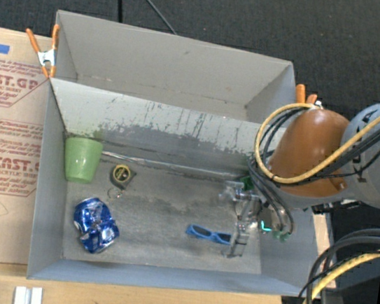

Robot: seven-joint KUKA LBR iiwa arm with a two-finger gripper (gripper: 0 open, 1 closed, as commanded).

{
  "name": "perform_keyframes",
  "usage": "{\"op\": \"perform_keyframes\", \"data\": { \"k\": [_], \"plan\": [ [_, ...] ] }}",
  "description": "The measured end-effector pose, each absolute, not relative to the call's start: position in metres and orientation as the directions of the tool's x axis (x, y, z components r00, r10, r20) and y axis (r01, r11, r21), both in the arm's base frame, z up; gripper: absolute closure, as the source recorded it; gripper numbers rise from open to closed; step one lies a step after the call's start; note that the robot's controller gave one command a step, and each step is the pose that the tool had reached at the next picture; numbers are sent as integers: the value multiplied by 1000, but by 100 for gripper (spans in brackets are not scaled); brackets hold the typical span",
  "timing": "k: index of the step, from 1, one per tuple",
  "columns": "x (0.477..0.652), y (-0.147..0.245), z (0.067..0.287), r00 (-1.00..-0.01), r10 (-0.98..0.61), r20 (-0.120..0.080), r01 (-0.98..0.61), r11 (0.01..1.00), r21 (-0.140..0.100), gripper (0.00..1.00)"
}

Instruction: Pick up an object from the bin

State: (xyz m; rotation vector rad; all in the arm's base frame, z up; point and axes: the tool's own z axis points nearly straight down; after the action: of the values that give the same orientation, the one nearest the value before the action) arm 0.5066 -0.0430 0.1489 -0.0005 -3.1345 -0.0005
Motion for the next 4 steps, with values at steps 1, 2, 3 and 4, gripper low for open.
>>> {"op": "perform_keyframes", "data": {
  "k": [1, 2, 3, 4],
  "plan": [
    [511, -40, 66, -993, 122, 5, 122, 993, 1, 0],
    [512, -40, 69, -993, 121, 0, 121, 993, 0, 100],
    [517, -21, 211, -989, 146, -9, 146, 989, 2, 100],
    [516, -22, 207, -989, 147, -2, 147, 989, 0, 0]
  ]
}}
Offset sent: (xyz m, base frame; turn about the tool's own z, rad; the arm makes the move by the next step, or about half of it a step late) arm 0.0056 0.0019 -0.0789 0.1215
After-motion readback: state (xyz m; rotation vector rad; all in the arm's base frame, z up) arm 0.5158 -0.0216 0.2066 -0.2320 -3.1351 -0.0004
